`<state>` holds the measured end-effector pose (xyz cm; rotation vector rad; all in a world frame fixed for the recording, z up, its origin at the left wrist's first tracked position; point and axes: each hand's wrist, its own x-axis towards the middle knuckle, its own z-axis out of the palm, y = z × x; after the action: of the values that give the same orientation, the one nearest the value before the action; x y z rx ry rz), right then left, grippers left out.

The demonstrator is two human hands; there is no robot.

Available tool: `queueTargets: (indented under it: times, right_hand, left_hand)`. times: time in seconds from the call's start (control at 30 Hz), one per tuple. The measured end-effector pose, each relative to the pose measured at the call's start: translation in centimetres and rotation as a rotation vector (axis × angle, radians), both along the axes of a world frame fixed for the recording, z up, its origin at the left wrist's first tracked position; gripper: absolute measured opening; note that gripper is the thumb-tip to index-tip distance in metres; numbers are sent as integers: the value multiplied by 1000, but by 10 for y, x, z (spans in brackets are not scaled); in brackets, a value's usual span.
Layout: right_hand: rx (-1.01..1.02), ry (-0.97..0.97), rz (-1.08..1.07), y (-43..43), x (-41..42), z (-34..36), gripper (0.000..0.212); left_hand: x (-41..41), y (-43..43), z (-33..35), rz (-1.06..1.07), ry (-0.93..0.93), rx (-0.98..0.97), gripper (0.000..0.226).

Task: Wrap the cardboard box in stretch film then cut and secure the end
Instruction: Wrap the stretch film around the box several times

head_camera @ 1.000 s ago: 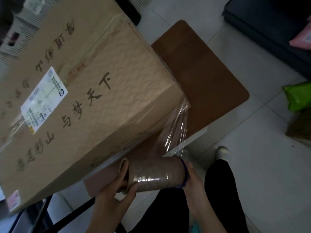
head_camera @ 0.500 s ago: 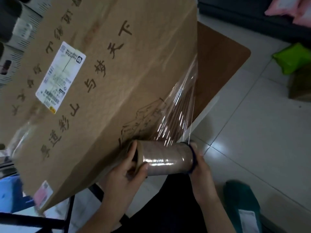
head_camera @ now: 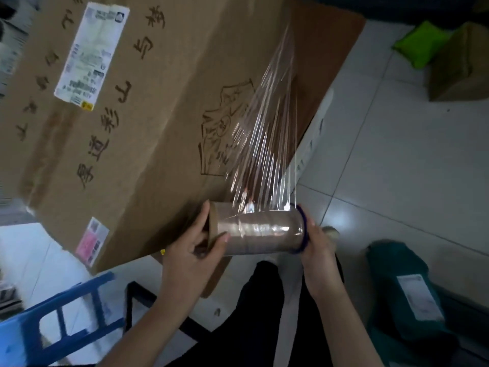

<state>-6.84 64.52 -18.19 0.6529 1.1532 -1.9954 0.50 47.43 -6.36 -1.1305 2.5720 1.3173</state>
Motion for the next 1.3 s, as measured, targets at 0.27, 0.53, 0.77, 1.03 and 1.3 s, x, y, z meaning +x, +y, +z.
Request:
queueTargets:
  times: [0.27,0.53,0.77,1.03,1.3]
  right_hand:
    - [33,-17,-65,-31,87,-7,40]
    - [58,43,-134,-37,137,-8,46]
    - [-16,48,-110,-63,206,0,61]
    - [-105,-82,-263,-127,261,4,48]
    - [-129,-191,-442,-253,279,2,58]
  left_hand:
    - [60,-33,5,-211,-47,-92,65]
    - [100,-44,5,-216,-13,-65,64]
    - [164,-66,14,-224,-34,-91,68]
    - [196,-125,27,-258,-136,-83,65]
    - [163,-232,32,-472,-145,-91,63]
